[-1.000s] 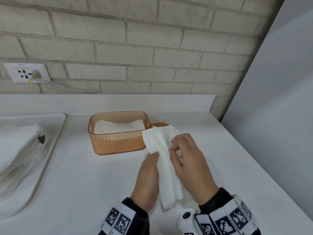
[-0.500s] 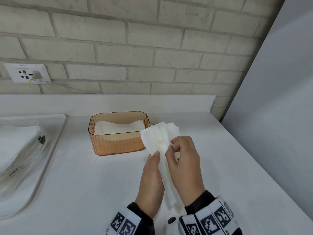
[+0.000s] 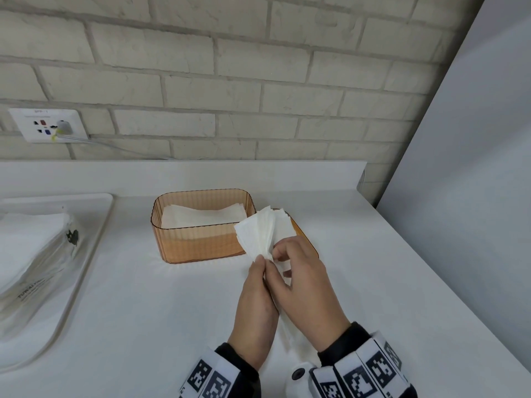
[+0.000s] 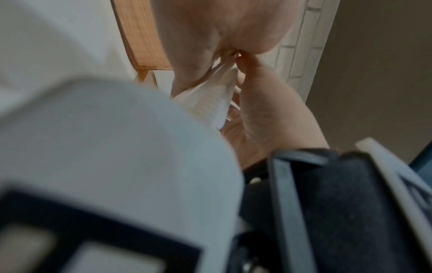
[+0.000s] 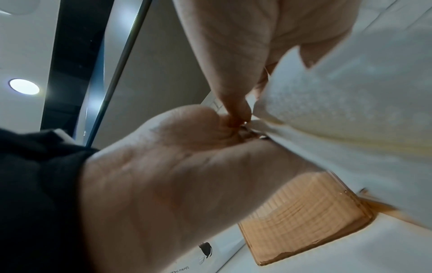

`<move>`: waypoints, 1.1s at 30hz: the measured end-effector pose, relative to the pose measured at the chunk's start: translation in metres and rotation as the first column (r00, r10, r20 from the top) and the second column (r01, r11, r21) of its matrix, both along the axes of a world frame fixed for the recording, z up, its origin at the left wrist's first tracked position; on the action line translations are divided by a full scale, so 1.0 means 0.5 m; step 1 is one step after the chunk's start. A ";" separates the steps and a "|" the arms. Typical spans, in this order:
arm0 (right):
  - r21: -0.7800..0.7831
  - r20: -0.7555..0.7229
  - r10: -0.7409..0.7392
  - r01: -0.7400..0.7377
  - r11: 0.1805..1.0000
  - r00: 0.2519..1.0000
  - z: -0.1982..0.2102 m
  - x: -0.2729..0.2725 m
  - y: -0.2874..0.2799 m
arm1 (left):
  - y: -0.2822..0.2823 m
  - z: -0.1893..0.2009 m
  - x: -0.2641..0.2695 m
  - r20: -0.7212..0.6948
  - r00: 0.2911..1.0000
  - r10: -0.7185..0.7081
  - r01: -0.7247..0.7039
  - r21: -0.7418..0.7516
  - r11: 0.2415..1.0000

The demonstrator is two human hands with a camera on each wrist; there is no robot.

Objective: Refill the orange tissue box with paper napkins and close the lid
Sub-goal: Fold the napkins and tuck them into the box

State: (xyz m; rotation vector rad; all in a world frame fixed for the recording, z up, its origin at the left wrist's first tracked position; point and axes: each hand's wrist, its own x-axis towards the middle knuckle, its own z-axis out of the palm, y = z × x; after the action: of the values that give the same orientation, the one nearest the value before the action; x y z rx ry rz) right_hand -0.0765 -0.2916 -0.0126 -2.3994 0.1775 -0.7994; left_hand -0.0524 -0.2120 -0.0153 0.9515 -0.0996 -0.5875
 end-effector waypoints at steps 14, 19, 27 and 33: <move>0.030 -0.104 -0.015 0.018 0.999 0.994 0.000 -0.001 -0.007 | 0.003 -0.011 0.006 -0.002 0.999 -0.035 0.035 0.097 0.995; -0.010 -0.078 -0.078 0.077 0.997 0.994 0.002 -0.002 -0.017 | 0.004 -0.020 0.007 0.069 0.995 -0.069 0.053 0.214 0.975; -0.158 -0.095 0.025 -0.040 0.987 0.995 0.009 -0.013 -0.006 | -0.002 -0.010 0.008 0.150 0.988 -0.030 -0.009 0.254 0.967; -0.120 -0.134 0.105 -0.122 0.985 0.985 0.007 -0.016 -0.007 | -0.003 -0.005 0.008 0.187 0.982 -0.017 -0.016 0.173 0.985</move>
State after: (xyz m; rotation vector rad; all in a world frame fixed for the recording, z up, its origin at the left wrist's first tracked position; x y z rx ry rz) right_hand -0.0847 -0.2952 -0.0093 -2.5574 0.0395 -0.6227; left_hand -0.0484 -0.2137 -0.0179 1.1761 -0.2201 -0.5116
